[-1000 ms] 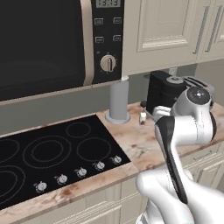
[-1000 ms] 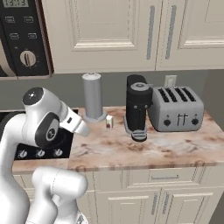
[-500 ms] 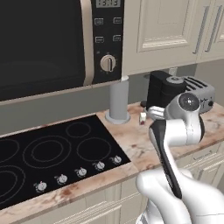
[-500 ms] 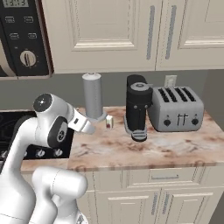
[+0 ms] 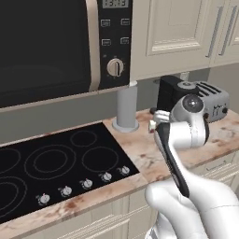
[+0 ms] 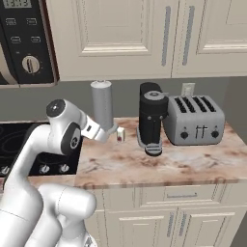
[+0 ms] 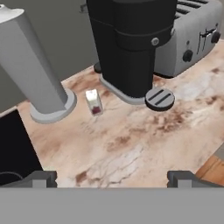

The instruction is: Move the drinks to the dining counter.

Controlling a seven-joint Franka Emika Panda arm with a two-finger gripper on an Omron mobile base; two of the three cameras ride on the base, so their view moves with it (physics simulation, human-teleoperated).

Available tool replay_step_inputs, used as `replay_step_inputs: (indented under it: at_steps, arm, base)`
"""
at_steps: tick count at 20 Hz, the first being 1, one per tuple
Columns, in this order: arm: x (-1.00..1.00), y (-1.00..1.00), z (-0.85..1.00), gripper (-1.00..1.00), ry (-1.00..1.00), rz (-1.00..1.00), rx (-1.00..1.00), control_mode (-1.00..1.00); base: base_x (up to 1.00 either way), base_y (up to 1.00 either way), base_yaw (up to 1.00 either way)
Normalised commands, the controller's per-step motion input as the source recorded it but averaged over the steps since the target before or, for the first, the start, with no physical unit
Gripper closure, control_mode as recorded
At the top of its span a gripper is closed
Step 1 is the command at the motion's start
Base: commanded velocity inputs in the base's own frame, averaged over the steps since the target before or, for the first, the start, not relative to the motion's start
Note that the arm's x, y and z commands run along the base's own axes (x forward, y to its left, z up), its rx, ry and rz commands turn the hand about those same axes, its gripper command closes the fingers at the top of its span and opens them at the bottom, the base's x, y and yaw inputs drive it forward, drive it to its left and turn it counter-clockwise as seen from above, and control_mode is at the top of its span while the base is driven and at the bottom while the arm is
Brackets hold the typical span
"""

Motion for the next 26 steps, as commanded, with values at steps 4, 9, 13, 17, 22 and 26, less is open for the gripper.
replay_step_inputs:
  at_steps: [4, 9, 13, 17, 22, 26]
  arm:
    - [0.30, 0.00, -0.01, -1.00, 0.02, 0.00, 0.00, -1.00]
    - [0.10, 0.00, -0.11, -1.00, 0.00, 0.00, 0.00, -1.00]
    - [0.00, 0.00, -0.28, -1.00, 0.00, 0.00, 0.00, -1.00]
    - [0.05, 0.00, -0.34, -1.00, 0.00, 0.00, 0.00, -1.00]
    - [0.16, 0.00, -0.12, -1.00, 0.00, 0.00, 0.00, -1.00]
    - [0.31, 0.00, -0.02, -1.00, 0.00, 0.00, 0.00, -1.00]
  base:
    - [0.00, 0.00, 0.00]
    - [0.00, 0.00, 0.00]
    - [0.00, 0.00, 0.00]
    - [0.00, 0.00, 0.00]
    - [0.00, 0.00, 0.00]
    - [0.00, 0.00, 0.00]
